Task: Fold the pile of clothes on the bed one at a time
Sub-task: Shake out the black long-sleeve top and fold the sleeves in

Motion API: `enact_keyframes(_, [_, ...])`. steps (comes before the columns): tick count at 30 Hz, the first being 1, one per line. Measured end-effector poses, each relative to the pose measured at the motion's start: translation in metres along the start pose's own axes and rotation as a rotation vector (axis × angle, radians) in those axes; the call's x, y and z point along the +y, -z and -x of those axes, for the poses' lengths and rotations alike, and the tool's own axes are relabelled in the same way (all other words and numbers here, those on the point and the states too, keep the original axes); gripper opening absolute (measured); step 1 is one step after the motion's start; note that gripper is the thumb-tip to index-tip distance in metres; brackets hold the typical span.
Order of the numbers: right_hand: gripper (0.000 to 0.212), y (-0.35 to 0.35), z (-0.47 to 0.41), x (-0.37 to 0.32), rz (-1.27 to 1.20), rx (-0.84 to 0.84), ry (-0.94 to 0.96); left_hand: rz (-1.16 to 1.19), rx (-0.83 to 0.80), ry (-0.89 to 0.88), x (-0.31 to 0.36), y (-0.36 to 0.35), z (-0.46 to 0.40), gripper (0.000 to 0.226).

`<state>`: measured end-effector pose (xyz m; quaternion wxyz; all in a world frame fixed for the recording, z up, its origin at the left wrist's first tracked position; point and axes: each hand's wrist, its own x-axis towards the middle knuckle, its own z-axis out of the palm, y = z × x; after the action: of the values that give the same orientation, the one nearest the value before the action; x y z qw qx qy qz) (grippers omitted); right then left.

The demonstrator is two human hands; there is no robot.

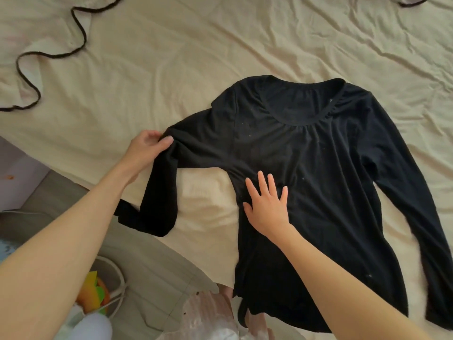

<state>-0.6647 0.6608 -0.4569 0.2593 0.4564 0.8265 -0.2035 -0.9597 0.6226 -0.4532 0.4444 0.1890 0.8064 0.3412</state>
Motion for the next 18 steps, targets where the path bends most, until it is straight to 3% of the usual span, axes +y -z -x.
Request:
enact_keyframes(2, [0.052, 0.003, 0.008, -0.016, -0.104, 0.108, -0.009, -0.041, -0.111, -0.003, -0.012, 0.006, 0.014, 0.018])
enact_keyframes(6, [0.042, 0.006, 0.027, -0.057, -0.463, 0.231, 0.118, 0.067, -0.065, -0.010, -0.017, 0.017, 0.036, 0.004])
enact_keyframes(8, [0.023, 0.017, 0.027, -0.082, -0.878, 0.105, 0.001, 0.078, -0.065, -0.006, -0.008, 0.023, 0.042, 0.009])
enact_keyframes(10, [0.022, 0.033, 0.018, -0.104, -1.404, -0.165, -0.234, 0.049, -0.107, -0.029, 0.004, 0.027, 0.048, 0.012])
enact_keyframes(12, [0.043, 0.043, 0.004, -0.119, -1.807, -0.453, -0.373, 0.046, -0.163, -0.045, 0.016, 0.029, 0.056, 0.012])
enact_keyframes(13, [0.054, 0.048, -0.001, -0.124, -1.943, -0.519, -0.390, 0.062, -0.190, -0.047, 0.021, 0.030, 0.060, 0.011])
enact_keyframes(15, [0.047, 0.059, -0.013, -0.134, -2.143, -0.537, -0.408, 0.064, -0.231, -0.048, 0.026, 0.035, 0.068, 0.011])
enact_keyframes(18, [0.037, 0.073, -0.020, -0.140, -2.201, -0.371, -0.519, -0.140, -0.298, -0.012, 0.019, 0.049, 0.079, 0.019])
